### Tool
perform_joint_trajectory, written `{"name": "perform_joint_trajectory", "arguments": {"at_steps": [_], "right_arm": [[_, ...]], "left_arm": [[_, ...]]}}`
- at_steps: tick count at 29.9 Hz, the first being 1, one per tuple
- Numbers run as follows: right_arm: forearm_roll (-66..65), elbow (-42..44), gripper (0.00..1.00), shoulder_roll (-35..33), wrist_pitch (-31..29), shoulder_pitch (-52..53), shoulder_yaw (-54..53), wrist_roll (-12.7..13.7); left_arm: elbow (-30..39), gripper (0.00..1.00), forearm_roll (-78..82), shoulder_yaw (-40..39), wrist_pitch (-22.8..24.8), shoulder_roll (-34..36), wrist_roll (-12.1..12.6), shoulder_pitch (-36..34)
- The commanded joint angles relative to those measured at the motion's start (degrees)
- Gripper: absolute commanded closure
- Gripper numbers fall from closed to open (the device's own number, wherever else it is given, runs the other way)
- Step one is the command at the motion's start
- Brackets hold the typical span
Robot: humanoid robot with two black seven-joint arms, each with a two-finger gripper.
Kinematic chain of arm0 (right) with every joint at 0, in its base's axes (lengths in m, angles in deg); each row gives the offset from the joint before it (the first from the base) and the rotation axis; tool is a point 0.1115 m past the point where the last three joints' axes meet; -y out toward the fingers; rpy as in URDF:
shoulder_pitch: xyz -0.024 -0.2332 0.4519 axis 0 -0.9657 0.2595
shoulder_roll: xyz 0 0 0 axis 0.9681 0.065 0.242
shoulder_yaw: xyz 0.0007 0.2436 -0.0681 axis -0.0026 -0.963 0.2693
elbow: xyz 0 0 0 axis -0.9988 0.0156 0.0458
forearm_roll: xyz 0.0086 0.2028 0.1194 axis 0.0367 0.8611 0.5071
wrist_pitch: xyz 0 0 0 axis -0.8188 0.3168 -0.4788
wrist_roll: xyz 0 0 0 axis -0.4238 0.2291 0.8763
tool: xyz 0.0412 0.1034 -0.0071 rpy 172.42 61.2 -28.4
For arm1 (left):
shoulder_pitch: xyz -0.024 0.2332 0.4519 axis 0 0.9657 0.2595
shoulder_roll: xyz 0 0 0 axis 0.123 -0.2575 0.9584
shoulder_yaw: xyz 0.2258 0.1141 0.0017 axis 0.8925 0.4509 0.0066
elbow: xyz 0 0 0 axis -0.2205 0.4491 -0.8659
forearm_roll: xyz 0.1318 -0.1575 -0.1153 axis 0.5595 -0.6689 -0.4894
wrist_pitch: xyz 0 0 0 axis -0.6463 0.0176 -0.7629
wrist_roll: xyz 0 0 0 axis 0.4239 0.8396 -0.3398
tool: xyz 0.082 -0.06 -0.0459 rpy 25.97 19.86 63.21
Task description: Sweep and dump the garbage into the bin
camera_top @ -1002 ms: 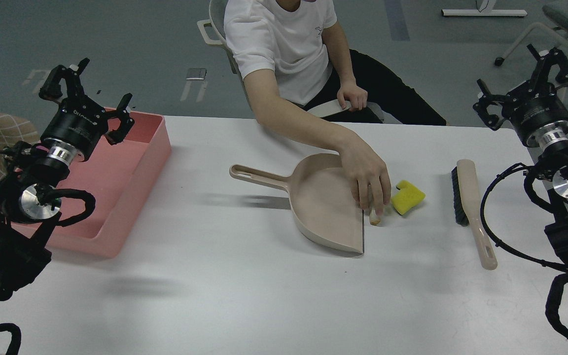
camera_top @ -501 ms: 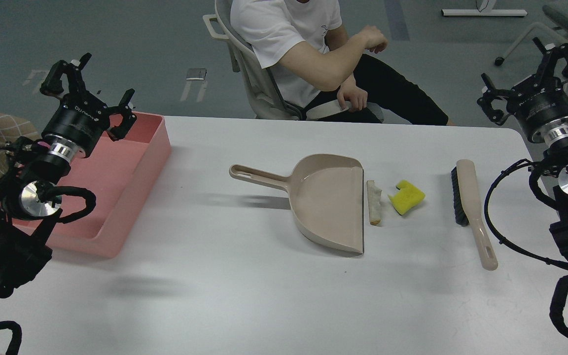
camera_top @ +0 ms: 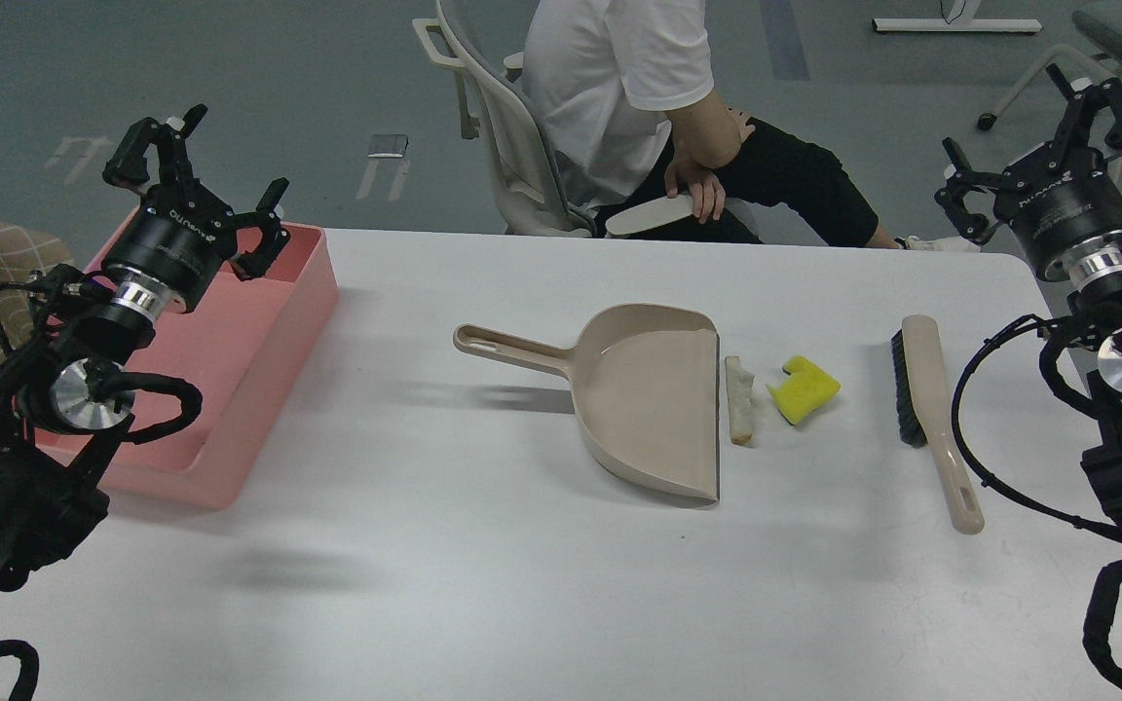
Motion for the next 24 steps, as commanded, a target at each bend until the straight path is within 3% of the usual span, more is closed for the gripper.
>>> {"name": "perform_joint_trajectory", "arguments": {"at_steps": [1,6,13,16,21,24], "right_arm": [[0.0,-0.81,0.0,-0.43,0.0,-1.16,-0.22,0.0],[0.0,-2.92,0.0,-0.95,0.0,-2.91,-0.48,0.0],[0.0,-3.63,0.0,-1.04,0.0,-4.06,-0.57,0.0],[0.0,-3.98,0.0,-1.39,0.0,-4.85,-0.74,0.0],[0.0,-6.18,0.0,-2.18,0.0,-6.96,-0.92,0.0],[0.0,-6.18,0.0,-2.18,0.0,-7.4,-1.01,0.0]], "left_arm": [[1.28,0.02,0.1,0.5,-0.14,0.08,0.1,-0.06],[5.5,0.02,2.29,2.16,-0.23,1.3,0.02,0.56],[18.32,0.02,5.38,7.97,-1.1,10.97,-0.16,3.62],[25.44,0.03,5.73,8.32,-2.95,15.1,-0.16,6.96],[39.85,0.03,20.8,8.24,-11.55,18.8,-0.16,17.85],[41.27,0.03,26.53,8.32,-13.75,17.32,0.01,20.93]]}}
